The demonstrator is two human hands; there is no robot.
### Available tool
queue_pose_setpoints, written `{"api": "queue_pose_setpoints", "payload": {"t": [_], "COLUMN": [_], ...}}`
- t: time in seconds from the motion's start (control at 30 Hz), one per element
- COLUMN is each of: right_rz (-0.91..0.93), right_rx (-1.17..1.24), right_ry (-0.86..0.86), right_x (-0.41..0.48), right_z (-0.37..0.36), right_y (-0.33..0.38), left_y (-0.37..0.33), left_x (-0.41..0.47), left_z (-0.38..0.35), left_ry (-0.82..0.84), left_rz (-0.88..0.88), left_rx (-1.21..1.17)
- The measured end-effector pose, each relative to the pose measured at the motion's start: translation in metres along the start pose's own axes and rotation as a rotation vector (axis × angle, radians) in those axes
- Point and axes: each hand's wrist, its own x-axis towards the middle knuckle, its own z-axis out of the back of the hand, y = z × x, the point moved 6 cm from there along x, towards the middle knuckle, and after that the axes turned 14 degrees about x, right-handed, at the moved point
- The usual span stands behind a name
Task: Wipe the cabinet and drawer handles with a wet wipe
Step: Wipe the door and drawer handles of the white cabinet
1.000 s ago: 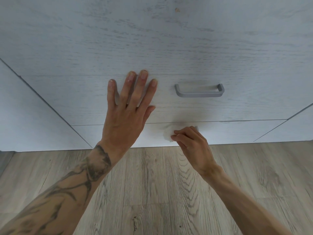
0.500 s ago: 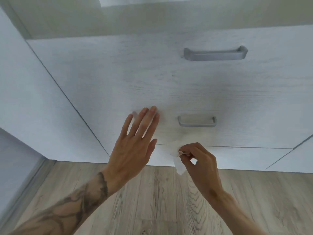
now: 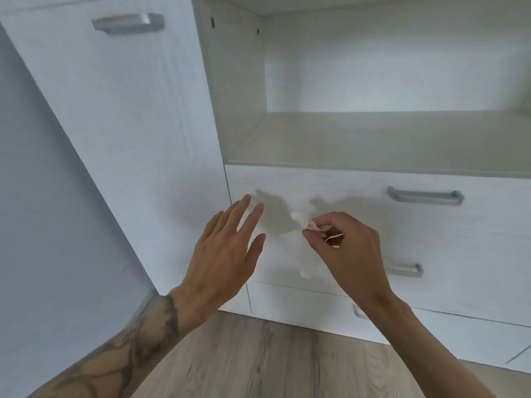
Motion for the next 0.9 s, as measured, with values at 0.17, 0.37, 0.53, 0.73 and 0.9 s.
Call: {"api": "queue_pose_setpoints", "payload": {"t": [0.17,0.37,0.53,0.73,0.9], "right_rz": [0.081,0.107,0.129,0.139,0.194], "right_rx": [-0.047,-0.085,-0.11,-0.148,-0.203], "right_ry": [-0.038,-0.129,-0.207,-0.283,-0.337], "right_x": [0.036,0.083,0.117,0.147,0.166], "right_z": [-0.06,-0.126,-0.162,-0.177,-0.181], "right_y": [0.073,0.14,0.192,0.238,0.264], "left_y": [0.08,0.178,0.237,0.287,0.309], "left_x": [0.014,0.044,0.075,0.111,0.133], "left_z": [0.042,0.074,0.101,0.137,0.144], "left_ry": [-0.092,-0.155,-0.222,-0.419,-0.581], "left_rz": [-0.006,-0.015,-0.016,-0.001,0.014], "left_rx": [-0.028,-0.01,-0.043,-0.142,-0.181]}}
